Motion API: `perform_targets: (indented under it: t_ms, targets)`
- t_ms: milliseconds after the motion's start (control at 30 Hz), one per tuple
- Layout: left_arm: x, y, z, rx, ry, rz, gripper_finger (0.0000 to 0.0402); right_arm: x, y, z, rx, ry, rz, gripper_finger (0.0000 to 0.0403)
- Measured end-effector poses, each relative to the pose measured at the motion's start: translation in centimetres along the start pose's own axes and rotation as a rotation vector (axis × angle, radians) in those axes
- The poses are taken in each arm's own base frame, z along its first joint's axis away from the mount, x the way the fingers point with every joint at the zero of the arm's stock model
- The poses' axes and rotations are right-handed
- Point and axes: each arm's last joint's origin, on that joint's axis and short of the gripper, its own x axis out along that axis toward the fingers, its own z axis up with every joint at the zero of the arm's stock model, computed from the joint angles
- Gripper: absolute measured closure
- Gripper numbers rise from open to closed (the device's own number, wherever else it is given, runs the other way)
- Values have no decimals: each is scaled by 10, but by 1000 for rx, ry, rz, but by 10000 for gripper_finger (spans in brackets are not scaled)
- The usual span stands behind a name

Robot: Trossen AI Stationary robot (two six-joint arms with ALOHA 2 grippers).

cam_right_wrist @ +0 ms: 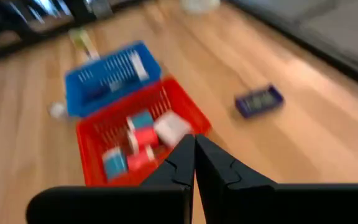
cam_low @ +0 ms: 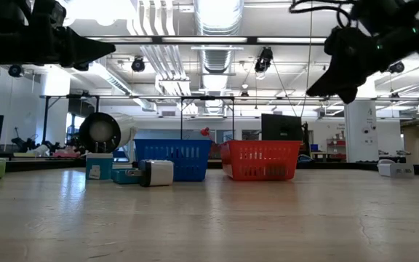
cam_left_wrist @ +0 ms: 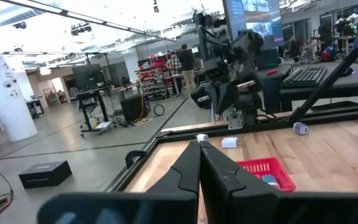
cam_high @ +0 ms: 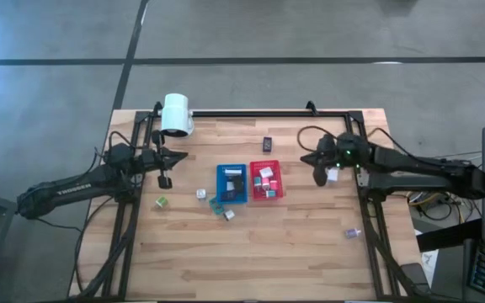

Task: Pick & Place Office items
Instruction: Put the white adaptor into the red bin

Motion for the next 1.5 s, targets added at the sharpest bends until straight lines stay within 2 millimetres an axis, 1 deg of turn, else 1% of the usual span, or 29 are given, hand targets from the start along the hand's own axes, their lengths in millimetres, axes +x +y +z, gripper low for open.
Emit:
perform_targets:
  t_ms: [67,133,233,300,467,567,667,767,900,1133,1200,1333,1500]
  targets:
    - [0,0,0,-1,0,0,390,-4,4,11,3,104,-34,394]
    - [0,0,0,-1,0,0,390,-6,7,18,21,230,-69,394]
    - [0,0,0,-5,0,0,390,-8,10,28,121,371,-124,394]
    - [0,0,0,-8,0,-1,390,-8,10,31,181,468,-179,394]
    - [0,0,0,-8,0,-1,390,-2,7,22,220,760,-300,394]
    - [0,0,0,-1,-1,-1,390,4,5,13,234,875,-345,394]
    - [0,0,0,0,-1,-1,390,11,4,8,236,931,-334,386]
    - [0,0,0,0,-2,-1,390,15,5,5,268,968,-285,363]
    - [0,0,0,0,-2,-1,390,16,6,5,306,990,-231,312]
    - [0,0,0,0,-2,-1,390,13,5,8,311,948,-233,215]
    - [0,0,0,0,-2,-1,390,11,5,9,317,928,-274,192]
    - [0,0,0,-1,-1,-1,390,9,-1,5,404,904,-444,160]
    - [0,0,0,-1,-1,-1,390,13,-8,-5,474,929,-521,138]
